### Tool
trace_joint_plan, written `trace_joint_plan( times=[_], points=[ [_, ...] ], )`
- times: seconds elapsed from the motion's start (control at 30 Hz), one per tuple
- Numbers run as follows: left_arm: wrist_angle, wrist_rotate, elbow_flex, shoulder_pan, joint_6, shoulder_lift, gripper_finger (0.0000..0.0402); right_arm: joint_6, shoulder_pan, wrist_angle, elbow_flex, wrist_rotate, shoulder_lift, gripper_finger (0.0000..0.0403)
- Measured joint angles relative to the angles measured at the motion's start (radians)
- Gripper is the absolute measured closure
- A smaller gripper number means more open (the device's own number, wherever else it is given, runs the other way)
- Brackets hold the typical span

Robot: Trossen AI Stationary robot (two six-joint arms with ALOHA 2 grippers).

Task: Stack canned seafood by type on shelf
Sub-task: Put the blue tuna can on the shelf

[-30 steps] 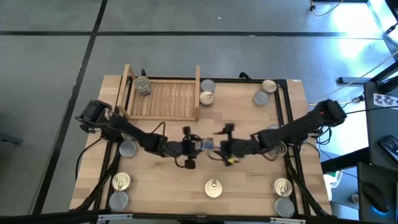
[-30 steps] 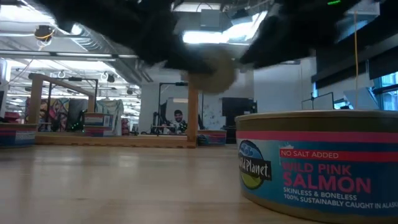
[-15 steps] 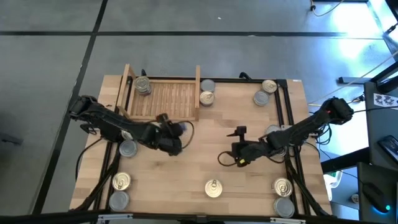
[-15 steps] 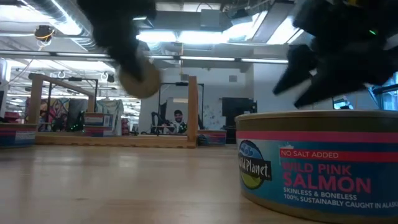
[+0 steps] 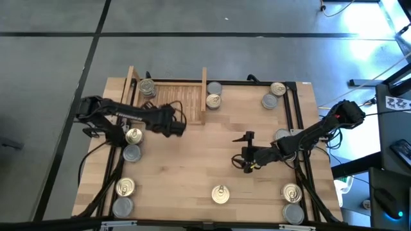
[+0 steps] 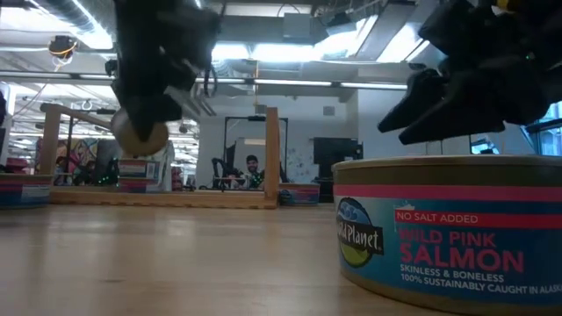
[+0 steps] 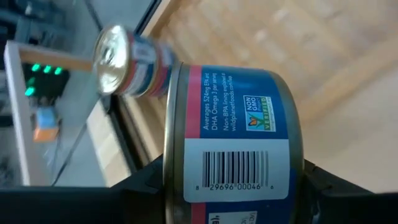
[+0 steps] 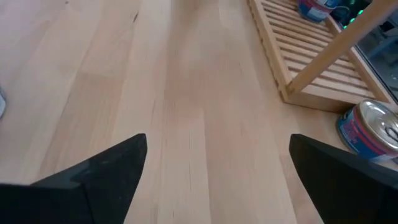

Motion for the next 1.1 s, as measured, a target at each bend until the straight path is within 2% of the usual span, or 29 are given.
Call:
trace_joint_plan(
  times=[0.23, 0.37, 0.53, 0.77, 1.0, 1.1],
  points=[
    [0.087, 0.002, -0.098, 0.196, 0.086, 0.001, 0.0225, 0.000, 0.000, -0.002, -0.001, 0.000, 0.000, 0.0008],
    [0.245, 0.011, -0.156, 0.265, 0.175, 0.003, 0.0224, 0.000, 0.000, -0.003, -0.001, 0.001, 0.000, 0.0008],
    [0.278, 0.010, -0.181, 0.340, 0.221, 0.035, 0.0224, 0.000, 0.000, -0.003, -0.001, 0.010, 0.000, 0.0008],
    [0.273, -0.024, -0.198, 0.418, 0.298, 0.124, 0.0224, -0.004, 0.000, -0.003, -0.001, 0.011, 0.000, 0.0008],
    [0.262, -0.107, -0.199, 0.446, 0.300, 0.190, 0.0224, -0.004, 0.000, -0.004, 0.000, 0.011, 0.000, 0.0008],
    [0.265, -0.112, -0.199, 0.462, 0.308, 0.206, 0.0223, -0.004, 0.000, -0.004, 0.000, 0.011, 0.000, 0.0008]
  ],
)
